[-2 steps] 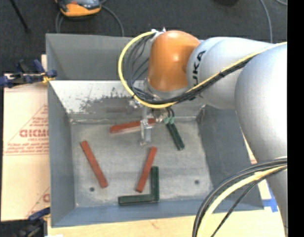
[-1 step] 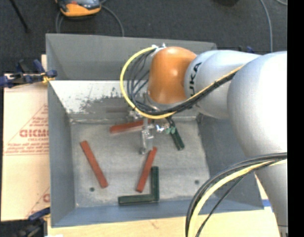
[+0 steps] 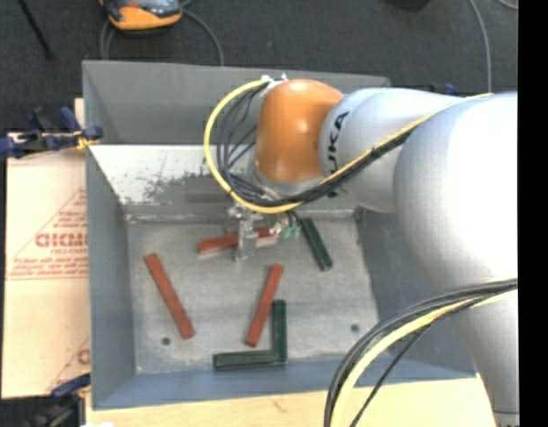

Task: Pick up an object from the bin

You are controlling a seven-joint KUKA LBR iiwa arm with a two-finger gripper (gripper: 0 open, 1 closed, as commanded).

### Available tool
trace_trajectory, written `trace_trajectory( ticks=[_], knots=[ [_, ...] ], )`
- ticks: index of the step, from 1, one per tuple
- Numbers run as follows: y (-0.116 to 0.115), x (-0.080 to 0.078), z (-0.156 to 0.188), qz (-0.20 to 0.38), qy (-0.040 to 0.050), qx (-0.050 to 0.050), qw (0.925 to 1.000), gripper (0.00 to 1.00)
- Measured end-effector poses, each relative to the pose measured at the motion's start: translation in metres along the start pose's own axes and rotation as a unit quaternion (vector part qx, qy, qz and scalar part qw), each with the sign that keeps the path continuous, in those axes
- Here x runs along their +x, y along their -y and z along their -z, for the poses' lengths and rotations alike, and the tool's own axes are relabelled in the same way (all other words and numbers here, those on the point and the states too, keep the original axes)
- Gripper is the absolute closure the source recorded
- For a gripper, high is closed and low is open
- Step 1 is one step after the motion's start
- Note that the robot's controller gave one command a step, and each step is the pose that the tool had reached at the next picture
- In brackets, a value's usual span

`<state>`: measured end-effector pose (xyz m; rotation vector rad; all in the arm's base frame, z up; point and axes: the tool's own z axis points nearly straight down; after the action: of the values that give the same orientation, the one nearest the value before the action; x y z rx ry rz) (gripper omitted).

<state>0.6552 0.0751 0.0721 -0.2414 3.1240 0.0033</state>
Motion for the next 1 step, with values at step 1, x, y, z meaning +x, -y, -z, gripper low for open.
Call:
trace_trajectory(
  ticks=[1],
  knots=[
    [0.0, 0.0, 0.0, 0.0, 0.0, 0.0, 1.0, 1.0]
  ],
)
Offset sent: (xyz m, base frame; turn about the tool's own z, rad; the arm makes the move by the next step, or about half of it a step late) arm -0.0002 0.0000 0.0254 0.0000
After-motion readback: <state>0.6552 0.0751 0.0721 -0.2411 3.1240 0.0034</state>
